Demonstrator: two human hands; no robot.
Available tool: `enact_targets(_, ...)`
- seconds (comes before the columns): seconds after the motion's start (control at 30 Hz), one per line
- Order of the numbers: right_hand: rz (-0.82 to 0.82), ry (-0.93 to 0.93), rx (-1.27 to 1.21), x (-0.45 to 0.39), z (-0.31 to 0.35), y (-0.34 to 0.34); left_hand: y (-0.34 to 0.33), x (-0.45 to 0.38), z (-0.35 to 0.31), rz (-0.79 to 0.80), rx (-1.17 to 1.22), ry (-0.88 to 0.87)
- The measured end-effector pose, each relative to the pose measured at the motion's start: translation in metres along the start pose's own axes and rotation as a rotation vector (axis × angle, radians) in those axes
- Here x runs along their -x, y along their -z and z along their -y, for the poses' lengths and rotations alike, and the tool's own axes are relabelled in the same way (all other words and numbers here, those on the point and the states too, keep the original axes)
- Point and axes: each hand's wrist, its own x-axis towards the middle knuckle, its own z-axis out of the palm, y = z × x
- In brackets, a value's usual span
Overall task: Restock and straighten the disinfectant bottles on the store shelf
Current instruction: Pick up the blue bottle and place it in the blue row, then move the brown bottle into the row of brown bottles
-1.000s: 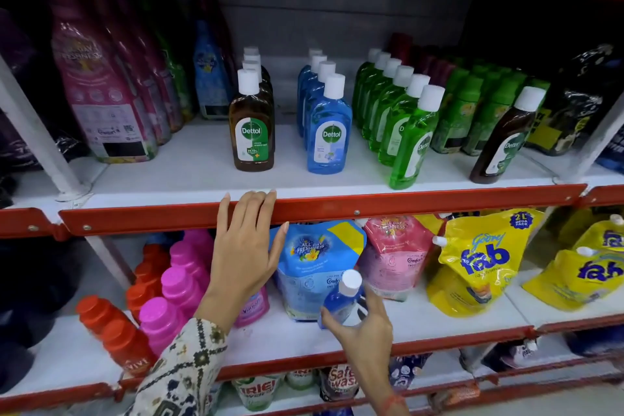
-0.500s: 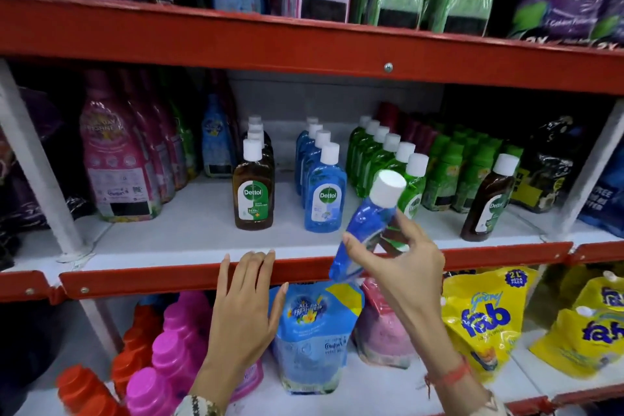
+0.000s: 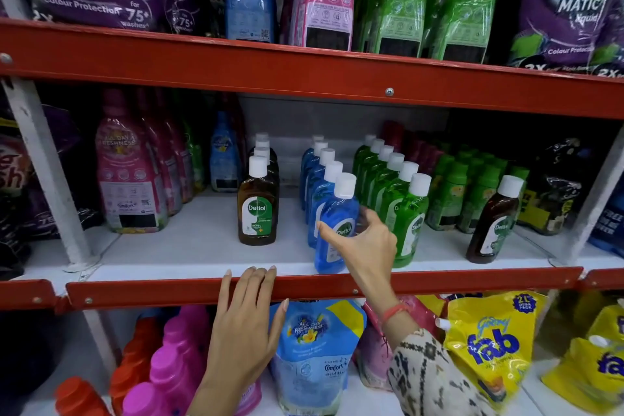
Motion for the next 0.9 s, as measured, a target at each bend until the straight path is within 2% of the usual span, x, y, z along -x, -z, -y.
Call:
enact_targets(0.33,0.12,0.063,0.01,0.006,-0.016,0.015,0.003,0.0,-0.005,0.013,0.006,0.045)
enact_targets(0.4,0.04,0.064,-0.066,0.009,-0.026,0.034,0.003,-0.001,-0.006,0.008,0.006,0.051)
enact_targets(0.53,-0.283,0.016,-0.194,-0.001,-0.062,0.076,0.0,-0.001,-0.007,-0.007,0.002,0.062)
enact_targets(0.63,-0.417,-0.074,-0.085,-0.025,-0.1,0.106,-0.003,-0.001,-0.007,-0.029,-0.003,0.069)
enact_targets(0.77,-0.348,-0.175,0.098,-0.063,-0.14,0.132,-0.006,-0.001,-0.007,-0.061,-0.007,0.065)
enact_targets(0.9,-0.22,-0.163,0.186,-0.093,-0.16,0.14,-0.006,-0.002,-0.008,-0.06,-0.024,0.075)
